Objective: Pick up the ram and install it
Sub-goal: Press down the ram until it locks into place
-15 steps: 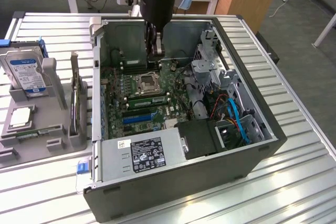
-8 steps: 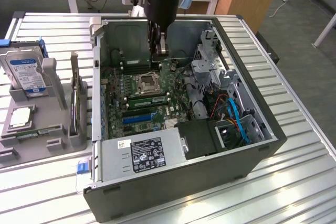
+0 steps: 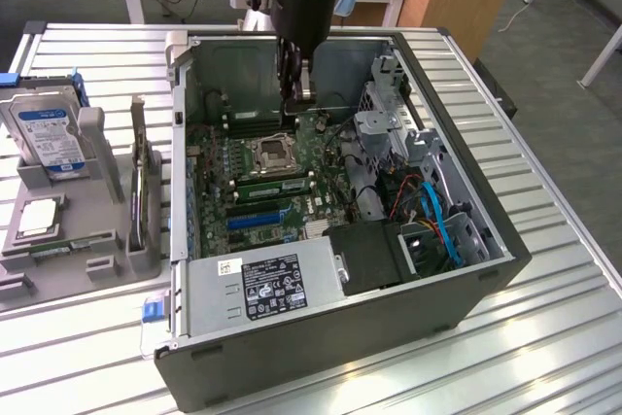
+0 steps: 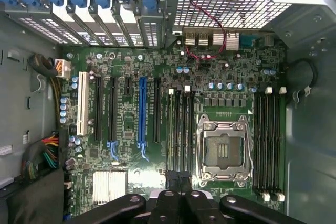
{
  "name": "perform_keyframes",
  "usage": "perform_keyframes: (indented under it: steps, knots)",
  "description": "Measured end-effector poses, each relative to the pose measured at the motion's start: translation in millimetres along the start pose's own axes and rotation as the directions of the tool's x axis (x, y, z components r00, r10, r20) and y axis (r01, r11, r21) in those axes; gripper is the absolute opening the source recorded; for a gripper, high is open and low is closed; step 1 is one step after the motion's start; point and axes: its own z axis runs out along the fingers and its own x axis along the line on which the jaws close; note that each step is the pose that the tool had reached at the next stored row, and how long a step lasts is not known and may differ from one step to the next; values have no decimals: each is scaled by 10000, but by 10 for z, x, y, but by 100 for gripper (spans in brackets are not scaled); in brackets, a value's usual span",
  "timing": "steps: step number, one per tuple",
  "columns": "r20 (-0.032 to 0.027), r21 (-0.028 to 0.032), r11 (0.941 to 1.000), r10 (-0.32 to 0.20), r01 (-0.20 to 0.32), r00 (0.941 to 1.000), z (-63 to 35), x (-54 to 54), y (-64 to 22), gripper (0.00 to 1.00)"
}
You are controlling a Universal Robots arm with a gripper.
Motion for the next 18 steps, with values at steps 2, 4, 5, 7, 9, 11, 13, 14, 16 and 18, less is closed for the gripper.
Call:
perform_keyframes:
  steps: [2, 4, 5, 7, 9, 11, 13, 14, 16, 18]
  knots:
    - [3, 1, 10000, 0, 0, 10000, -16, 0, 1, 10]
    - [3, 1, 10000, -1, 1, 10000, -33, 0, 1, 10]
    - [2, 1, 10000, -1, 1, 10000, -43, 0, 2, 10]
    - [2, 1, 10000, -1, 1, 10000, -61, -1, 2, 10]
    - [3, 1, 10000, -1, 1, 10000, -67, -1, 3, 10]
    - [2, 1, 10000, -1, 1, 10000, -68, -1, 2, 10]
    - [2, 1, 10000, -1, 1, 10000, -68, -1, 2, 10]
    - [2, 1, 10000, -1, 1, 10000, -68, -1, 2, 10]
    - [2, 1, 10000, -1, 1, 10000, -68, -1, 2, 10]
    - [2, 1, 10000, -1, 1, 10000, -68, -1, 3, 10]
